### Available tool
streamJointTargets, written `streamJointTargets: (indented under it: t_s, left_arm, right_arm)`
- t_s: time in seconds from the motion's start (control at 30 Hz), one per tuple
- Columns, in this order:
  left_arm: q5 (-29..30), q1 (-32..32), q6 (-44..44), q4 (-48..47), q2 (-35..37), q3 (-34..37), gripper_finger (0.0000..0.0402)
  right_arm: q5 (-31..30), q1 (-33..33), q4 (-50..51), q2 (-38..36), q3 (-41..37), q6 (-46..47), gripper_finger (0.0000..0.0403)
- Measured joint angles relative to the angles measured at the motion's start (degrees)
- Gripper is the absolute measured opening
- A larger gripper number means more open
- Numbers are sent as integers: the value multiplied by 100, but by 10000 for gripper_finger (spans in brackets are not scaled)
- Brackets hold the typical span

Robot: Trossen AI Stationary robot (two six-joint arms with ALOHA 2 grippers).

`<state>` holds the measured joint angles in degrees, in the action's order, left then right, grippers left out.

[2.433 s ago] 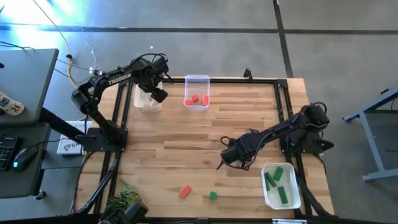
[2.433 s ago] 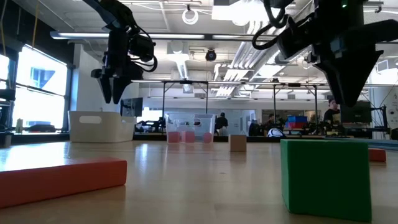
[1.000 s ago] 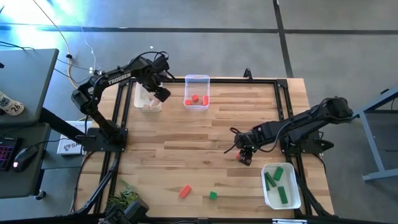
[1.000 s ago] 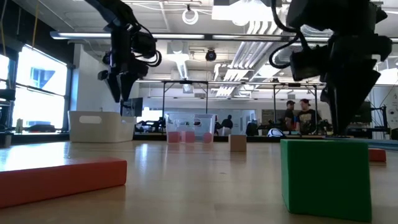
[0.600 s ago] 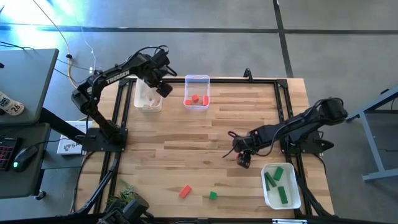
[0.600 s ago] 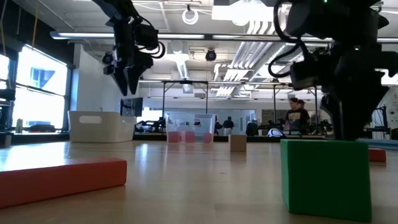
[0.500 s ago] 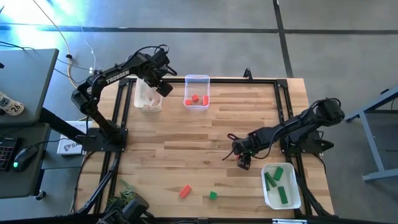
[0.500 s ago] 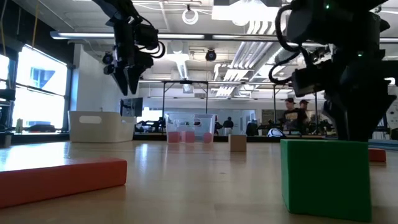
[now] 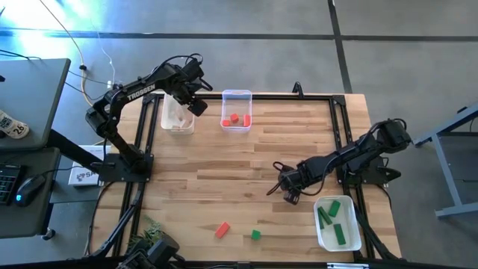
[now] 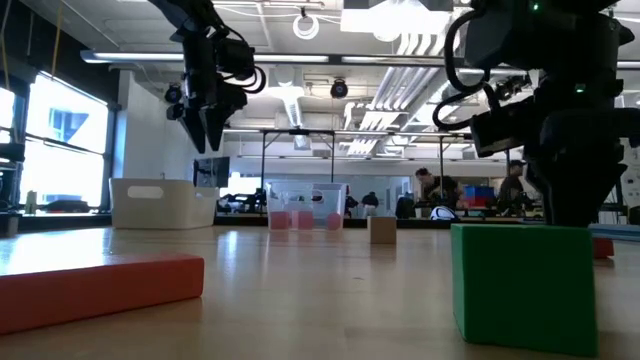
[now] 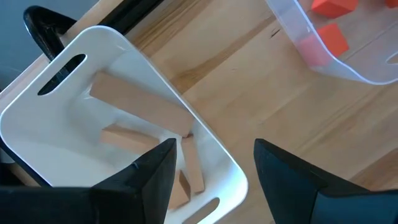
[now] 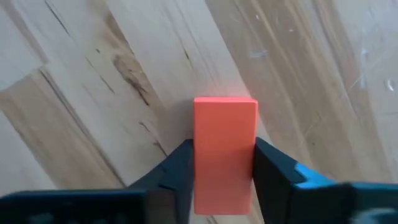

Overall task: Sort & place blocks by color
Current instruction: Put the orange block into the transparent bin

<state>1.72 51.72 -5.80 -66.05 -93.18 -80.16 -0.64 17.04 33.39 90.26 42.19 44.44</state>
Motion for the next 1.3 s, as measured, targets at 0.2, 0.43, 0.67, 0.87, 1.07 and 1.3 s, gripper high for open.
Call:
streamJointTargets:
  t_s: [0.2,0.43,0.67,0.87,1.07,1.3]
  left_arm:
    - [-115,0,-108,-5,0,0,202]
    - [-965,-2,-109,-8,-1,0,202]
    - [-1494,-135,-428,5,-1,0,202]
    - [-1786,-381,-455,43,-1,0,202]
    - [-1794,-622,-467,299,-1,0,202]
    - [-2101,-760,-514,623,-3,0,202]
  right_arm:
    - [181,-161,-80,-38,-15,63,94]
    - [249,-668,-182,-342,323,-234,94]
    - [165,-1329,-212,-391,1043,-1191,94]
    - [-97,-1912,-180,-398,1705,-2118,94]
    - [-360,-2566,-763,-399,2187,-2766,94]
    - [-363,-3293,-2285,-363,2227,-2798,94]
